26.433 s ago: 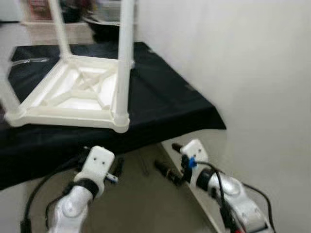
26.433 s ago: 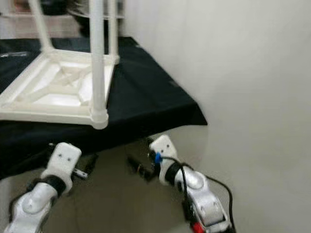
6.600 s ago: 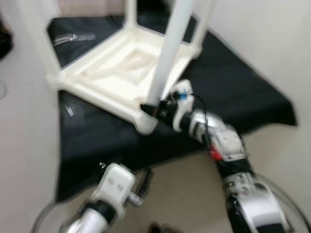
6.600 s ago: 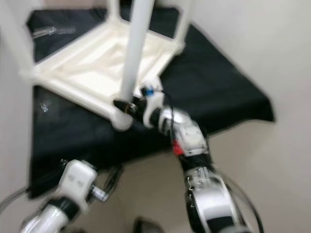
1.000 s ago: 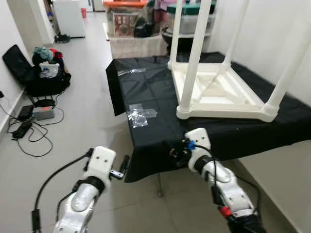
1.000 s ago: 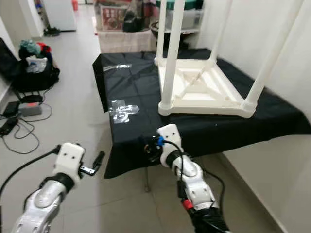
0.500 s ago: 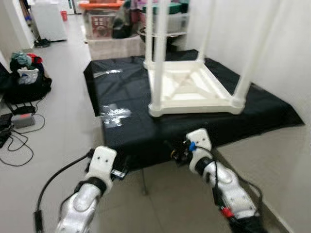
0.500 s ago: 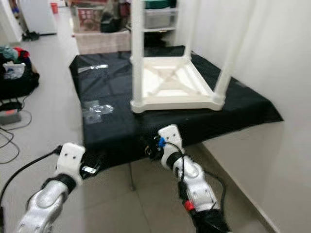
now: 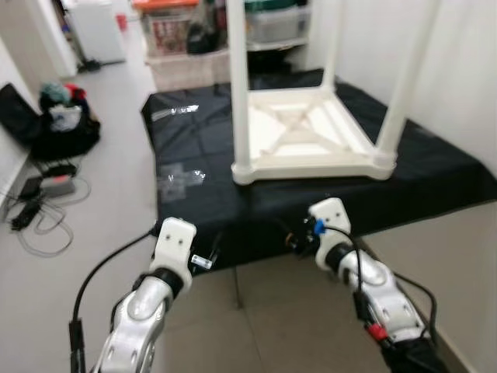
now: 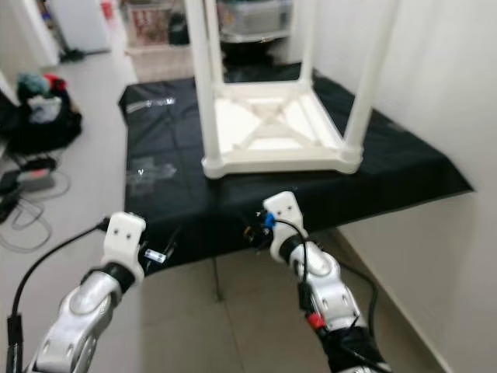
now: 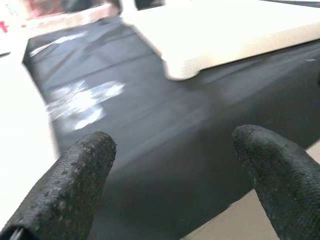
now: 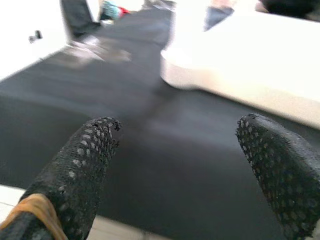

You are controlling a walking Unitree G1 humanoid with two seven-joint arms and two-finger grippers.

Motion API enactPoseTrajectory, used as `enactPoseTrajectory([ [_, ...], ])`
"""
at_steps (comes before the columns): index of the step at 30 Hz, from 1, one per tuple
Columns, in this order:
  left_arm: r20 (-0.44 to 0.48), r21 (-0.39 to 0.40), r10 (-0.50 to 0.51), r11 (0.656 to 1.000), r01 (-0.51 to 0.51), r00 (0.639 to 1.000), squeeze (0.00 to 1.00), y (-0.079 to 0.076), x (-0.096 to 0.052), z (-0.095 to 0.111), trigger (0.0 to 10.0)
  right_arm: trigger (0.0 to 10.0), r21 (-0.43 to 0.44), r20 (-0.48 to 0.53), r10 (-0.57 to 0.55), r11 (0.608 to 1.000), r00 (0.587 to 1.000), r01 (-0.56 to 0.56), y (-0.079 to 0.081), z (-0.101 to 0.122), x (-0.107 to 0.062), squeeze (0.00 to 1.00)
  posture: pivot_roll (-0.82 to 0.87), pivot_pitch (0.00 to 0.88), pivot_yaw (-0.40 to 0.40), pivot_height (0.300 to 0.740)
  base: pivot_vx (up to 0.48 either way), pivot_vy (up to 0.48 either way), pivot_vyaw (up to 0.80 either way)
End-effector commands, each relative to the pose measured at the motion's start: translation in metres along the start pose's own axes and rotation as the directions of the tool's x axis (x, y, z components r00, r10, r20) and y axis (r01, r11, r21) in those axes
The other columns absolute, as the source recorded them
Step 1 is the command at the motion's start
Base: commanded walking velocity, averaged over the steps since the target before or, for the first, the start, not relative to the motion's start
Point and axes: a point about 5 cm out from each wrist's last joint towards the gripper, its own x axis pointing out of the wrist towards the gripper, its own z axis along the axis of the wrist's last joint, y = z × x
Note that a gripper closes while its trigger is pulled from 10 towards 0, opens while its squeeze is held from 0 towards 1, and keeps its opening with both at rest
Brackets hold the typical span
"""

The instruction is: Building children table

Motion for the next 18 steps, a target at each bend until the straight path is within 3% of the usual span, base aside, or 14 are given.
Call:
enactPoseTrajectory([
  [1,-0.012,-0.012,0.003,1.0,-0.003,1.0,0.0,0.0,0.002,-0.004,10.0,10.0,-0.02,0.044,0.02,1.0,0.999,-0.019,0.005,0.008,0.006,0.0,-0.06,0.0,-0.041,0.74,0.292,0.0,0.76],
  [4,-0.006,-0.013,-0.004,1.0,0.003,1.0,0.0,-0.001,0.003,-0.003,10.0,10.0,-0.036,0.048,0.03,0.999,0.998,-0.028,0.004,0.01,0.008,0.0,-0.06,0.0,-0.041,0.74,0.296,0.0,0.76],
  [5,-0.004,-0.013,-0.007,1.0,0.007,1.0,0.0,-0.001,0.004,-0.003,10.0,10.0,-0.064,0.038,0.02,0.998,0.999,-0.018,0.003,0.011,0.009,0.0,-0.06,0.0,-0.04,0.74,0.296,0.0,0.0],
  [16,-0.006,-0.02,-0.02,1.0,0.02,1.0,0.0,-0.004,0.002,-0.004,10.0,10.0,-0.048,0.01,-0.036,0.998,0.999,0.036,-0.001,0.015,0.014,0.0,-0.06,0.0,-0.044,0.74,0.298,0.0,0.0],
  [18,-0.022,-0.036,-0.034,0.999,0.033,0.999,0.0,-0.006,0.0,-0.008,10.0,10.0,-0.048,-0.038,-0.131,0.991,0.991,0.129,-0.015,0.013,0.015,0.0,-0.06,0.0,-0.04,0.74,0.0,0.0,0.0],
])
